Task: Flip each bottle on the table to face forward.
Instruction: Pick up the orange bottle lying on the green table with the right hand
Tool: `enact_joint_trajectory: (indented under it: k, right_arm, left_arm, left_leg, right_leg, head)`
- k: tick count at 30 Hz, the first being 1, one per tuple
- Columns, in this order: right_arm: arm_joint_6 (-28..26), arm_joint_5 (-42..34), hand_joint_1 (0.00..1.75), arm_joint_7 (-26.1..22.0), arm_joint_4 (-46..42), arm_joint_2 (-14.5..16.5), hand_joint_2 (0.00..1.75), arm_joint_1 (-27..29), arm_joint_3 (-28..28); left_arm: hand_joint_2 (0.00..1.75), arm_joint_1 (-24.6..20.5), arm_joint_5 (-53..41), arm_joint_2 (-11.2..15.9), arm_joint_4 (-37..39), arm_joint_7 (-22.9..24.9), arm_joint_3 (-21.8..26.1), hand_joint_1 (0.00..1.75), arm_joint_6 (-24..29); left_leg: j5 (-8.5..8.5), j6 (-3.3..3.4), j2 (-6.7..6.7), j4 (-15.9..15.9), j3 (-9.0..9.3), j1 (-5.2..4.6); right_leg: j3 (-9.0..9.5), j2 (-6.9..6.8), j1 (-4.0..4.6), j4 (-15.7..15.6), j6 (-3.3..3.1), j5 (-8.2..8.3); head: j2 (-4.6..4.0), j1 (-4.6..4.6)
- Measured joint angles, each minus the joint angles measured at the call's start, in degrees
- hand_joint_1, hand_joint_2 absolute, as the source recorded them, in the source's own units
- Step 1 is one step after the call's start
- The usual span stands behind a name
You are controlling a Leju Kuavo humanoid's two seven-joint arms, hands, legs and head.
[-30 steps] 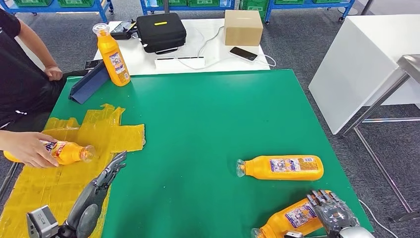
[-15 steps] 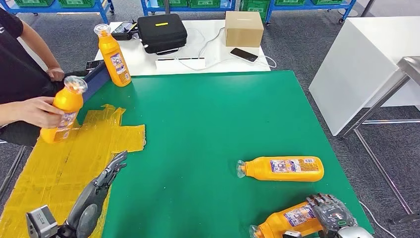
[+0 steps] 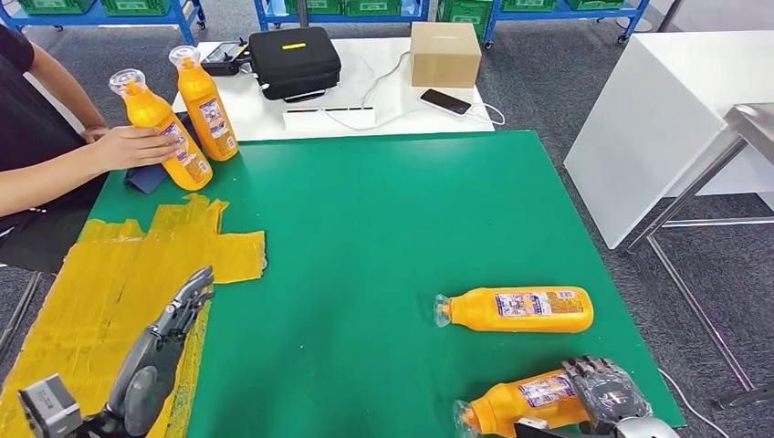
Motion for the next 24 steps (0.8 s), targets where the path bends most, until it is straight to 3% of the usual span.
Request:
enact_joint_trajectory:
  k: [5, 9, 14, 18, 23, 24]
  right_arm:
    - [-1.38, 0.52, 1.75, -2.82, 0.77, 3.43, 1.75, 0.71, -2.89]
    - [-0.52, -1.19, 1.75, -12.51, 0.04, 10.33, 1.75, 2.67, -10.92]
    - [0.58, -9.25, 1.75, -25.49, -5.16, 19.41, 1.75, 6.35, -22.26]
    - [2.01, -13.14, 1.75, -28.89, -10.15, 23.36, 1.75, 6.85, -27.19]
    - [2.97, -14.26, 1.75, -29.89, -13.99, 25.83, 1.75, 6.42, -28.77]
    - [2.97, -14.25, 1.75, -30.08, -14.41, 26.20, 1.75, 6.35, -28.86]
  left_arm:
    - [0.00, 0.20, 2.38, -1.52, -1.30, 0.51, 2.97, 0.00, -0.25]
    - [0.00, 0.91, 5.81, -4.29, -3.01, 1.98, 7.86, 0.00, -2.19]
    - [0.00, 4.98, 7.98, -9.68, -3.86, 2.09, 15.36, 0.00, -11.40]
    - [0.00, 7.06, 8.54, -13.88, -3.99, 2.18, 19.77, 0.00, -16.33]
    - [0.00, 7.80, 9.09, -16.77, -4.25, 3.04, 21.99, 0.00, -17.81]
    - [0.44, 7.89, 9.29, -17.12, -4.26, 3.24, 22.22, 0.00, -17.93]
  left_leg:
    - [-0.04, -0.01, 0.11, -0.01, 0.08, 0.01]
    - [0.02, -0.01, 0.09, 0.00, -0.14, 0.01]
    - [0.25, -0.02, -0.13, 0.03, -0.88, -0.10]
    - [0.27, -0.01, -0.24, 0.03, -1.28, -0.14]
    - [0.27, -0.01, -0.29, 0.03, -1.43, -0.16]
    - [0.28, -0.01, -0.30, 0.03, -1.44, -0.17]
  right_leg:
    - [0.11, 0.13, 0.03, 0.01, -0.02, 0.00]
    - [0.07, 0.10, 0.02, 0.07, -0.02, 0.01]
    - [-0.29, -0.11, -0.08, 0.34, -0.01, 0.02]
    - [-0.66, -0.18, -0.13, 0.37, -0.01, 0.02]
    - [-0.79, -0.22, -0.15, 0.36, -0.01, 0.01]
    - [-0.80, -0.23, -0.16, 0.36, -0.01, 0.01]
  head:
    - [0.00, 0.01]
    - [0.00, -0.04]
    - [0.00, -0.05]
    - [0.00, -0.05]
    - [0.00, -0.04]
    - [0.00, -0.04]
